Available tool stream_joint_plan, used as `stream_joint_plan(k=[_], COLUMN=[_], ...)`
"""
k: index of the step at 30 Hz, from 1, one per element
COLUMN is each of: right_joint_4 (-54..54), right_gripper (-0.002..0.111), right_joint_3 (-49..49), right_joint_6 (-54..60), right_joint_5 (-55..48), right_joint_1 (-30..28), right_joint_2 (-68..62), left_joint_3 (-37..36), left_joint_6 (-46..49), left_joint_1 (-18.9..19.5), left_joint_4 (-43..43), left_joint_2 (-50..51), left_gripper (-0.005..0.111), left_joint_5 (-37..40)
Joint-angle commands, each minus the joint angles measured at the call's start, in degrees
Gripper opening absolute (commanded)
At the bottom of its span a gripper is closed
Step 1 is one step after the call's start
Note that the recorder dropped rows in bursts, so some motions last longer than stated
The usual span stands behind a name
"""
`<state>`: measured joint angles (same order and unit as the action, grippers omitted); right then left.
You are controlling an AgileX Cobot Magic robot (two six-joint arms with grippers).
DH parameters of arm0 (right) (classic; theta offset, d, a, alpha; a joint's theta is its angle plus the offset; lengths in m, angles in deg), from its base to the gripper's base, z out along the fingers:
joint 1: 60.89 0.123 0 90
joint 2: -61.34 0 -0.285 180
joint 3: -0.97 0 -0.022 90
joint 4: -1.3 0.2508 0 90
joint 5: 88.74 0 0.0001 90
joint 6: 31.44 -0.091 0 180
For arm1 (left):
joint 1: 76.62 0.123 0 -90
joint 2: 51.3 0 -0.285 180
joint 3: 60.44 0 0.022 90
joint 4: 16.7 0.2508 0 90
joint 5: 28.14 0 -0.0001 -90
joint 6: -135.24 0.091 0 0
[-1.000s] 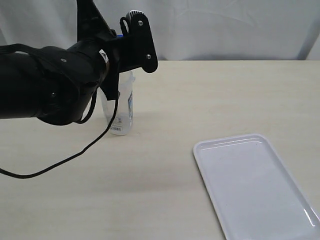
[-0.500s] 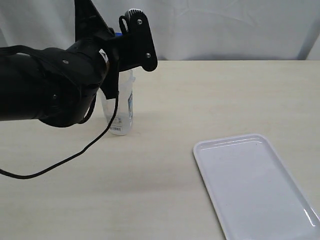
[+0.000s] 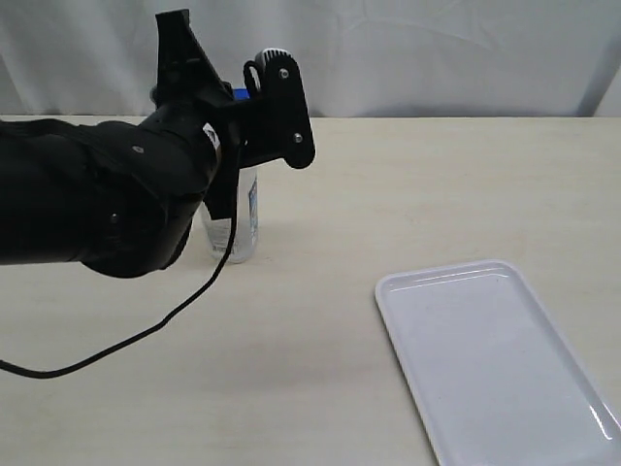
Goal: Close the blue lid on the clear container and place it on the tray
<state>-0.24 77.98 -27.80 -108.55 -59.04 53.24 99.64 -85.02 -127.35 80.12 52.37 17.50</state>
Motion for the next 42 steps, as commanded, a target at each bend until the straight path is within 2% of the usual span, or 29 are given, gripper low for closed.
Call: stream_joint_plan(k=[1,10,27,34,42], right_joint_4=[-0.2,-0.2,-0.2,-0.2,-0.2], right_gripper=[0.004,0.004,0.004,0.004,0.004], right_joint_3=[0.2,0.2,0.2,0.2,0.2], right_joint_6=[0.1,0.1,0.1,0.1,0.1], right_joint_5=[0.2,0.2,0.2,0.2,0.2], right_joint_1=[-0.4,-0.4,-0.4,-0.4,-0.4], right_joint_2=[0.3,0.3,0.3,0.3,0.3], left_joint_3=[-0.7,-0.7,-0.7,-0.7,-0.7], left_joint_6=[-0.2,-0.1,3.0,3.2,7.5], left_joint_1=[-1.3,-1.6,-1.6,-1.6,-1.6], left_joint_4=[-0.1,-2.4,-12.2,-14.3,-19.9], left_joint_2=[-0.4,-0.4,-0.4,-0.4,-0.4], left_gripper=[0.0,0.0,0.0,0.0,0.0], left_joint_5=[1.4,1.4,-5.7,-5.7,-6.7])
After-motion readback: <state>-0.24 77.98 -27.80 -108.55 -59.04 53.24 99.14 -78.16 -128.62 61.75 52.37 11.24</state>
